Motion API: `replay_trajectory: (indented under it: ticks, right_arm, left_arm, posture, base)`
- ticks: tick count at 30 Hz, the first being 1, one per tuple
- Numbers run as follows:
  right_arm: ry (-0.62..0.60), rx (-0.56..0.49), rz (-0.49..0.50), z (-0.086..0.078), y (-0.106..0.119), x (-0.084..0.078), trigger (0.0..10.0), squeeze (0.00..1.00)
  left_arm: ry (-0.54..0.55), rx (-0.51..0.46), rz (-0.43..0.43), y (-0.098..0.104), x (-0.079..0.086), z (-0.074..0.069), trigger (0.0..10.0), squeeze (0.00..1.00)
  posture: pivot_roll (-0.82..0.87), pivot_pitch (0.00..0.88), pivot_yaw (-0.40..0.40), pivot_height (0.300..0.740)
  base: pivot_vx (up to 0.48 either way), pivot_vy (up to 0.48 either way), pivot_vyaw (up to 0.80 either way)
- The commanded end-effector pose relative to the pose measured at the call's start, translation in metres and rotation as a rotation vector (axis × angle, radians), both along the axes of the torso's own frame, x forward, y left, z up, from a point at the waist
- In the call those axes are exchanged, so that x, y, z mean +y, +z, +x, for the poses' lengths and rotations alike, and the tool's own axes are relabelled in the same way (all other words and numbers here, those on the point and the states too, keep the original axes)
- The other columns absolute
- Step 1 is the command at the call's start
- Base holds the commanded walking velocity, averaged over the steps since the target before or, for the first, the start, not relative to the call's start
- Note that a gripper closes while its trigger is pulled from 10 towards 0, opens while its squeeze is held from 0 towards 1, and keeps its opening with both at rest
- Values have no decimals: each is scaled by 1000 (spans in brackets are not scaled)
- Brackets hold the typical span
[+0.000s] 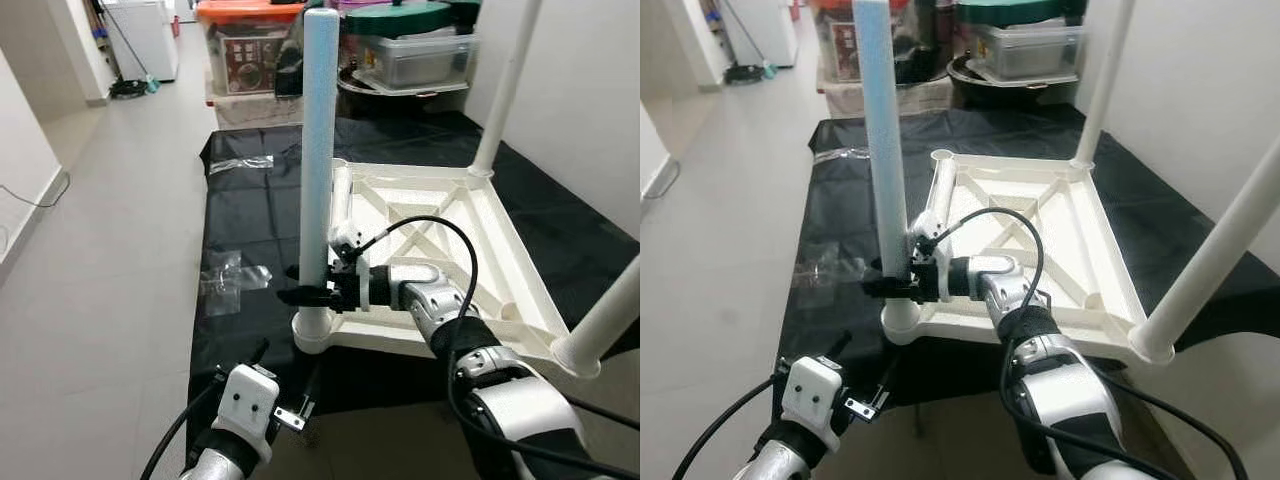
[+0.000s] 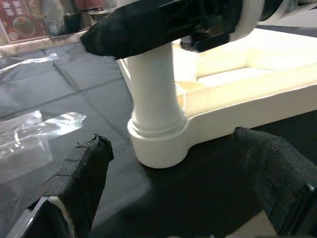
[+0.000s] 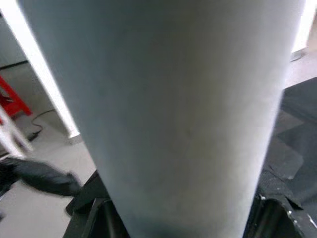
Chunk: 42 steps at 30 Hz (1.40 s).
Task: Building children table
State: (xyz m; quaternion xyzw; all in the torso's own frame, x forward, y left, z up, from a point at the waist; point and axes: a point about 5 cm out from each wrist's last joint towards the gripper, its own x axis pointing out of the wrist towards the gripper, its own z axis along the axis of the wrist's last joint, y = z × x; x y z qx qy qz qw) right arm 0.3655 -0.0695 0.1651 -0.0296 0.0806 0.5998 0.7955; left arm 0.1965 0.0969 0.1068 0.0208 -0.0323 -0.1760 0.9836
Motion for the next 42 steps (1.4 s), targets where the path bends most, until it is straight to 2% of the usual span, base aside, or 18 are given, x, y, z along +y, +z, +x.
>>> replay_trajectory:
  ticks: [1,7,9,12,13,14,16,17,18,29,30,33,34,38,39,40,41,42]
  right_arm:
    - [-34,10,-11,2,-1,5,0,0]
    - [-152,-23,-29,7,-5,1,0,0]
    - [-441,-42,-33,18,-9,-10,0,0]
    - [-441,-42,-33,18,-9,-10,0,0]
    - [-627,-54,-44,24,-11,-20,0,0]
    - [-627,-54,-44,24,-11,-20,0,0]
    - [-1073,-60,-60,29,-18,-49,0,0]
    - [-1073,-60,-60,29,-18,-49,0,0]
    - [-1407,-3,-36,23,-28,-70,0,0]
    - [-1589,122,-18,11,-45,-68,118,0]
    - [-1551,117,6,13,-42,-62,10000,0]
    - [-1519,117,50,15,-39,-57,10000,0]
    - [-1454,116,106,17,-33,-49,10000,1000]
    - [-1420,83,161,20,-23,-43,10000,1000]
    - [-1402,30,201,23,-12,-42,10000,153]
    - [-1402,30,201,23,-12,-42,10000,153]
    - [-1311,-30,267,27,2,-41,10000,0]
    - [-1311,-30,267,27,2,-41,10000,0]
  left_arm:
    - [7,26,10,-5,2,-1,10000,0]
    - [6,29,10,-6,2,-1,10000,0]
    - [3,32,11,-6,2,-1,10000,0]
    - [3,32,11,-6,2,-1,10000,0]
    - [2,33,12,-6,3,-1,10000,0]
    - [2,33,12,-6,3,-1,10000,0]
    - [-1,35,13,-7,3,-1,10000,0]
    - [-1,35,13,-7,3,-1,10000,0]
    - [-4,36,14,-7,3,-1,10000,0]
    - [-4,37,14,-8,2,-2,10000,0]
    - [-4,37,12,-8,2,-2,10000,0]
    - [-4,37,12,-8,2,-2,10000,0]
    - [-4,38,12,-8,2,-2,10000,0]
    - [-3,38,12,-8,2,-2,10000,0]
    - [-4,38,12,-8,2,-2,10000,0]
    - [-4,38,12,-8,2,-2,10000,0]
    - [-4,38,12,-8,2,-2,10000,0]
    - [-4,38,12,-8,2,-2,10000,0]
  posture:
    - [27,0,-15,740]
    - [27,0,-15,740]
    - [44,0,-14,740]
    - [44,0,-14,740]
    - [45,0,-16,740]
    - [45,0,-16,740]
    - [44,0,-12,740]
    - [44,0,-12,740]
    - [43,0,-12,740]
    - [45,0,-14,740]
    - [45,0,-14,740]
    - [45,0,-14,740]
    - [45,0,-14,740]
    - [45,0,-14,740]
    - [45,0,-11,740]
    - [45,0,-11,740]
    - [42,0,-10,740]
    - [42,0,-10,740]
  base:
    - [0,0,0]
    - [0,0,0]
    - [0,0,0]
    - [0,0,0]
    - [0,0,0]
    - [0,0,0]
    - [0,0,0]
    - [0,0,0]
    - [0,0,0]
    - [0,0,0]
    - [0,0,0]
    - [0,0,0]
    - [0,0,0]
    - [0,0,0]
    - [0,0,0]
    - [0,0,0]
    - [0,0,0]
    - [0,0,0]
